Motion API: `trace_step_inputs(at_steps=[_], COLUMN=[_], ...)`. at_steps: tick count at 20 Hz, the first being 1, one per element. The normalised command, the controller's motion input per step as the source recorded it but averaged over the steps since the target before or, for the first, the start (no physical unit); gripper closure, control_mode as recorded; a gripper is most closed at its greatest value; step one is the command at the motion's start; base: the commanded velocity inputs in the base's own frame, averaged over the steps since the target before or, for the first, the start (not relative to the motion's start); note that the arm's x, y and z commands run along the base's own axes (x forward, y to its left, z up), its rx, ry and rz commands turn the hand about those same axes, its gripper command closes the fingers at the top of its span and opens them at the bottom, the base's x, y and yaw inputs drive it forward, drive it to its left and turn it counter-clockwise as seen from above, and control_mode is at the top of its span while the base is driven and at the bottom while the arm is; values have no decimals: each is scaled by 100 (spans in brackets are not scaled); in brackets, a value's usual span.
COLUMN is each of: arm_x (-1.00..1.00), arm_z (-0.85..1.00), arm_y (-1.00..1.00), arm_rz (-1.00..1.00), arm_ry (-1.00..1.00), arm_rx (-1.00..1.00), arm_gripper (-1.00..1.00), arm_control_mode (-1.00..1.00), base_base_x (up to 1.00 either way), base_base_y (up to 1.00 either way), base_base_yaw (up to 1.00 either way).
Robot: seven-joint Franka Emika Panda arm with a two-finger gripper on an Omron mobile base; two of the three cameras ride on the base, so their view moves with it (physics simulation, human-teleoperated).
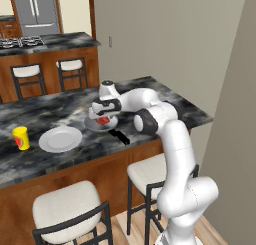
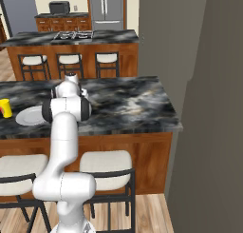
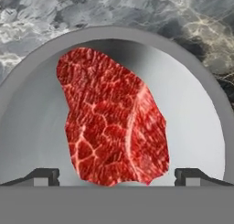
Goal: Pick up the pan with the steak in it and place it on the dining table. Then place the steak on the plate.
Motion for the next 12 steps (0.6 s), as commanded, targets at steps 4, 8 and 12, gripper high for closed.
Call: trace_step_inputs(at_steps=[4,8,12], arm_x=[31,26,19], arm_z=[-20,-24,-15], arm_y=[2,4,6], arm_rz=[0,0,0], arm_ry=[0,1,0], arm_rx=[0,1,0], arm_gripper=[-100,-100,-100], arm_control_mode=[-100,-100,-100], base_base_x=[0,0,0], base_base_y=[0,0,0], base_base_yaw=[0,0,0])
